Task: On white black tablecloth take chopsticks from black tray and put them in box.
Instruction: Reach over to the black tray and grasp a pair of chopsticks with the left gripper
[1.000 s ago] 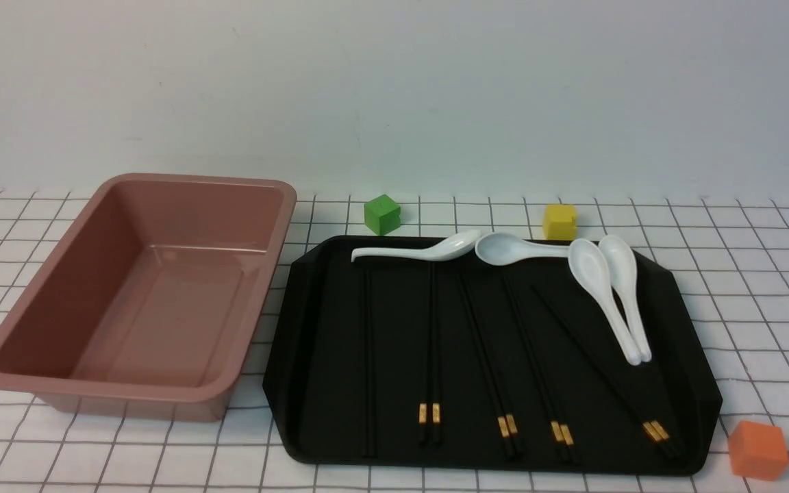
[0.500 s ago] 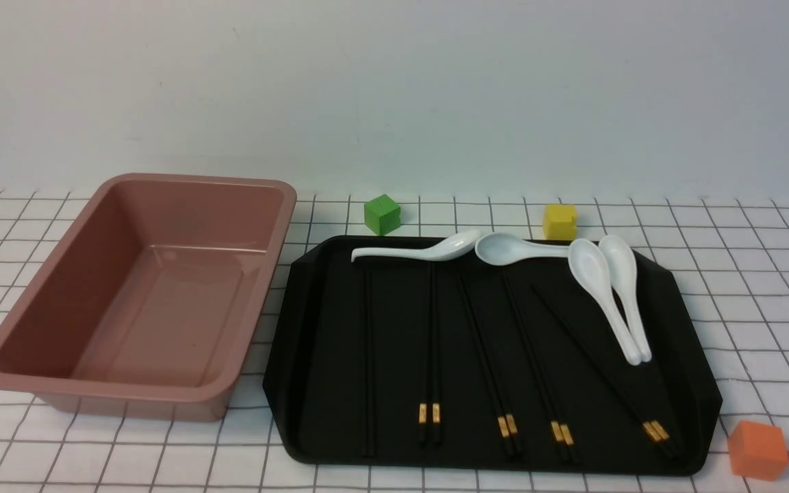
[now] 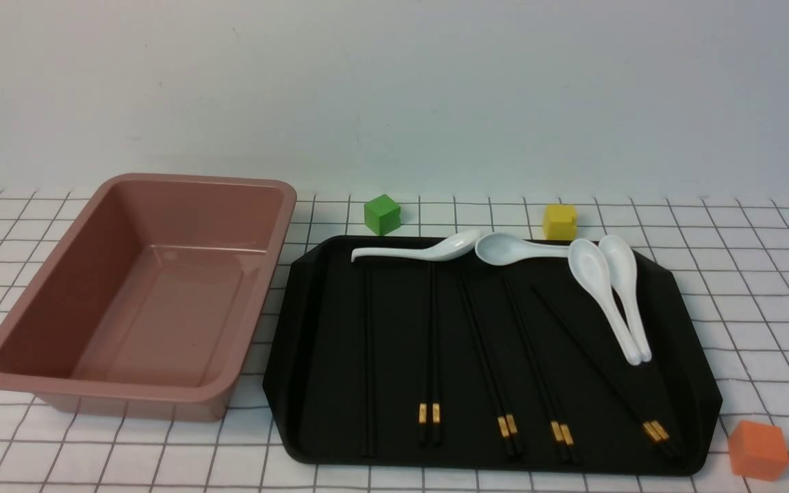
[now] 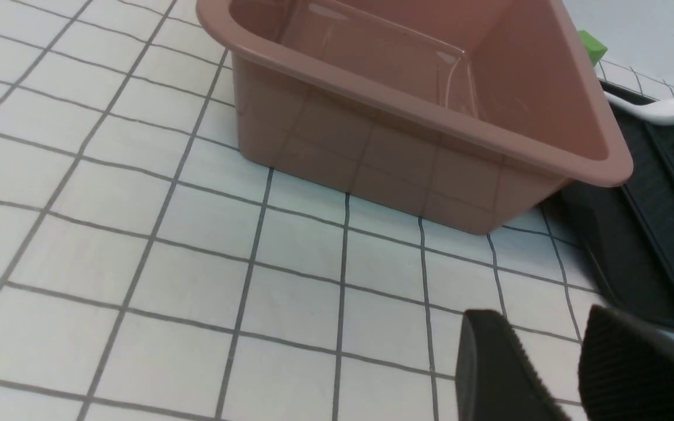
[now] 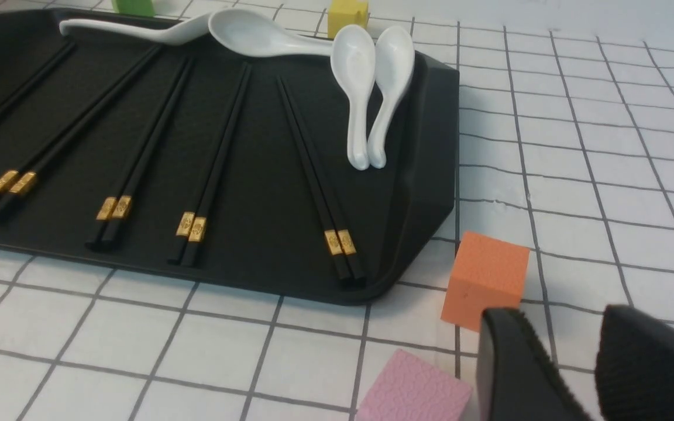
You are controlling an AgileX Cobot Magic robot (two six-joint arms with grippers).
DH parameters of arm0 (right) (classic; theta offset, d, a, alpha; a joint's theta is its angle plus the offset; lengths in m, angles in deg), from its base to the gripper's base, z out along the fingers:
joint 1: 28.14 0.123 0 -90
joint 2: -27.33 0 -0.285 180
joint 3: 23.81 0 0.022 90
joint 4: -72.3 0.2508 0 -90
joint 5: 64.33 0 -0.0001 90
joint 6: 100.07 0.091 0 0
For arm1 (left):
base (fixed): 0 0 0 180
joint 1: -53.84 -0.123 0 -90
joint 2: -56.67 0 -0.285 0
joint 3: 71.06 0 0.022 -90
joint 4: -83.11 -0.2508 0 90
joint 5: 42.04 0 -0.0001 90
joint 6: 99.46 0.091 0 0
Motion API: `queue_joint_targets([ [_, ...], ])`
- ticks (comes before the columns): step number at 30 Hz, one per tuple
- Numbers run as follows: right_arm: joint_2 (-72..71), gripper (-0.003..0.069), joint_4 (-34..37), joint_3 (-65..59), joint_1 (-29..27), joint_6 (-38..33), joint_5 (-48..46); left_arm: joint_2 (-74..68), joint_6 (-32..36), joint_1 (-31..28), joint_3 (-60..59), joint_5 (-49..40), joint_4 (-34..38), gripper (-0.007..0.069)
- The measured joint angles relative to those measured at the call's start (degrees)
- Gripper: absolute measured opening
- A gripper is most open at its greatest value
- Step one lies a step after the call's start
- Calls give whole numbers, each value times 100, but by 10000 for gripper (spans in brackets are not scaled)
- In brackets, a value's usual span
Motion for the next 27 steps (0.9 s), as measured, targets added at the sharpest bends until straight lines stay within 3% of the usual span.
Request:
queue_joint_targets([
  [4,0,239,0,0,0,0,0,0,-264,0,0,0,312,239],
  [9,0,239,0,0,0,0,0,0,-1801,0,0,0,2402,239],
  [12,0,239,0,0,0,0,0,0,-2371,0,0,18,3286,239],
  [16,0,239,0,0,0,0,0,0,-2657,0,0,360,3815,239],
  [22,0,239,0,0,0,0,0,0,-2436,0,280,780,4217,192],
  [26,0,239,0,0,0,0,0,-701,-1653,0,1438,364,3893,32],
  [27,0,239,0,0,0,0,0,-1244,-1304,0,1992,-204,3653,-13],
])
